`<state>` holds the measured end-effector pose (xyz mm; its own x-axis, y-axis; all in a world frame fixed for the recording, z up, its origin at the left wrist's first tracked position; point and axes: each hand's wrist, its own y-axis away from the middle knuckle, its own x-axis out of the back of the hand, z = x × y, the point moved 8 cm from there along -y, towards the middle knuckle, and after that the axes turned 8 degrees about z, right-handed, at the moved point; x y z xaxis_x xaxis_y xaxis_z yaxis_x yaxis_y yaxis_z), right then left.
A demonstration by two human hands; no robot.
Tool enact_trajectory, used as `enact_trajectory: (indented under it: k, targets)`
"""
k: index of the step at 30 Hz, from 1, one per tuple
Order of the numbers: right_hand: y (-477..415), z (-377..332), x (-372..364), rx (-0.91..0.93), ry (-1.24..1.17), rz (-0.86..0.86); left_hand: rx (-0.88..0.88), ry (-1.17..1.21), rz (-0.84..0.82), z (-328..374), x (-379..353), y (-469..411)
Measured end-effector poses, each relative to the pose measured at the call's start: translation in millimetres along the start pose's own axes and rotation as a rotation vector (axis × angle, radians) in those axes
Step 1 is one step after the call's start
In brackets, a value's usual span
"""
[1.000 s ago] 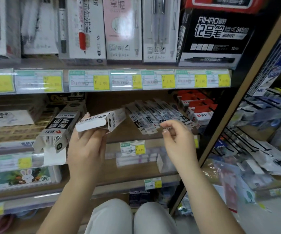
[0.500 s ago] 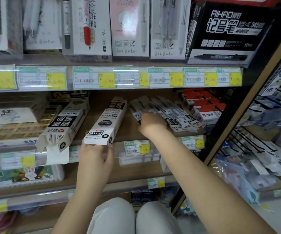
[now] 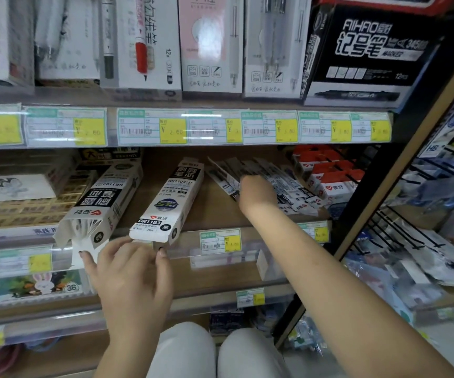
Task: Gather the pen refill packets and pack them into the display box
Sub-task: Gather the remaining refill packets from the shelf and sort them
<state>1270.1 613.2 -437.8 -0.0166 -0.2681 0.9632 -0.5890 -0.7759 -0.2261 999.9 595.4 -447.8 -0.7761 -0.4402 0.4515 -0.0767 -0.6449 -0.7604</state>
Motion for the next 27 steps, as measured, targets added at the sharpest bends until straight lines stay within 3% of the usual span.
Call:
enact_trajectory:
  k: [6, 16, 24, 27]
  targets:
    - [-2, -3, -8, -0.021, -0.024, -0.066, 0.001, 0.067, -0.044, 9, -1, -7]
    - [-4, -17, 5, 0.131, 0.114, 0.109, -0.190, 0.226, -0.070, 61, -8, -22]
    - [-3, 24, 29, -0.045, -0.092, 0.192, -0.251, 0.311, -0.139, 79, -15, -17]
    - [10, 38, 47, 0.003, -0.140, 0.276, -0.276, 0.309, -0.160, 81, -18, -13]
